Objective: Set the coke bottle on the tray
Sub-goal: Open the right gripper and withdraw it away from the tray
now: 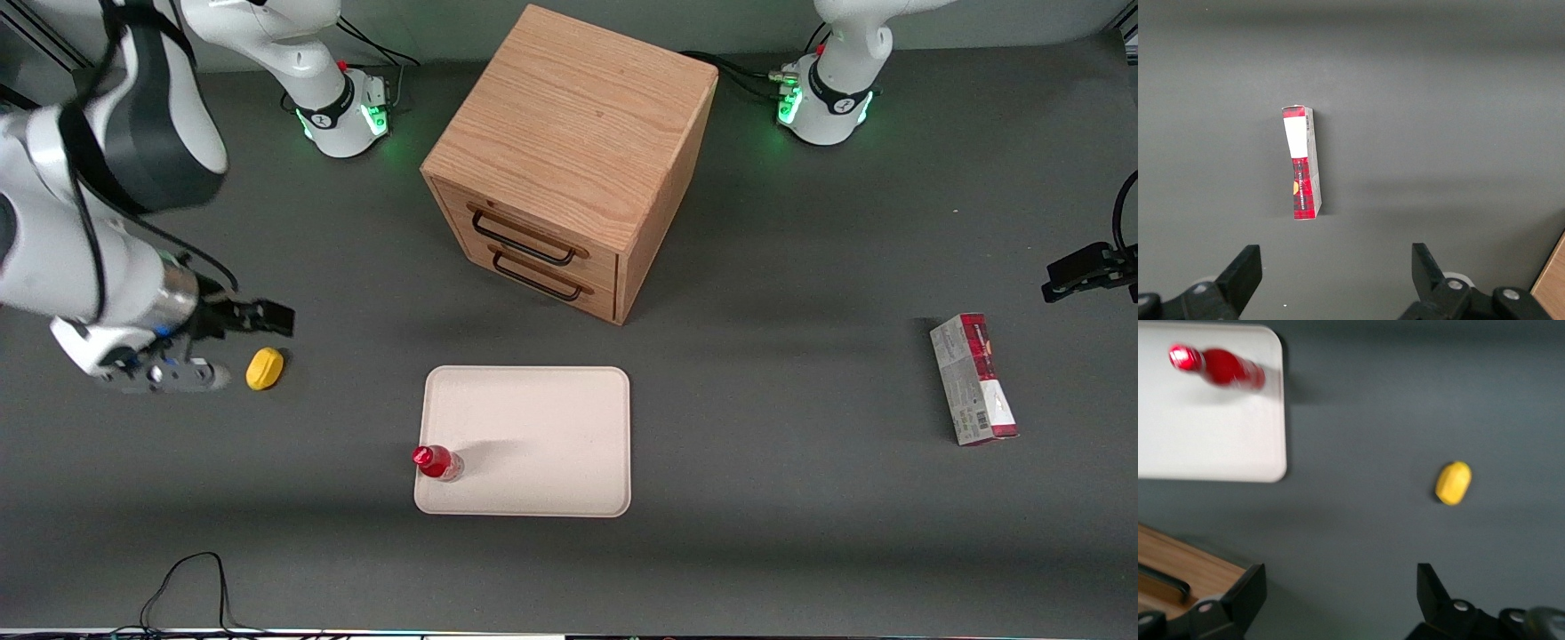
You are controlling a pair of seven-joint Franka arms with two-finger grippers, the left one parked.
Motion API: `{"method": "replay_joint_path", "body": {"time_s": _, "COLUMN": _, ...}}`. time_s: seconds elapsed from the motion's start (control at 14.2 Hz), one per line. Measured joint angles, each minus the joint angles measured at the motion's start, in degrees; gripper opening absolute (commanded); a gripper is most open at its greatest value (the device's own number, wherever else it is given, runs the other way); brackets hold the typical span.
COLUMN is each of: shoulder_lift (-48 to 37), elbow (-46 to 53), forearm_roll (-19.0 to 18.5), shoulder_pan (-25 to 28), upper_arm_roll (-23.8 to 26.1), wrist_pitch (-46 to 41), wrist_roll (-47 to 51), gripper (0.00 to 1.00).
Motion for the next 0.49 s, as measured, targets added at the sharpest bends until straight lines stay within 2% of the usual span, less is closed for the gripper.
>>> {"method": "replay_joint_path", "body": {"time_s": 0.21, "shoulder_lift": -10.0, "elbow": -11.7, "forearm_roll": 0.0, "shoulder_pan": 0.0, "upper_arm_roll": -1.3, "wrist_pitch": 4.9, "wrist_roll": -1.2, "gripper": 1.00}}
{"method": "replay_joint_path", "body": {"time_s": 0.49, "shoulder_lift": -15.4, "elbow": -15.0, "forearm_roll": 0.0, "shoulder_pan": 0.1, "upper_arm_roll": -3.2, "wrist_pitch": 4.1, "wrist_roll": -4.0, "gripper": 1.00}}
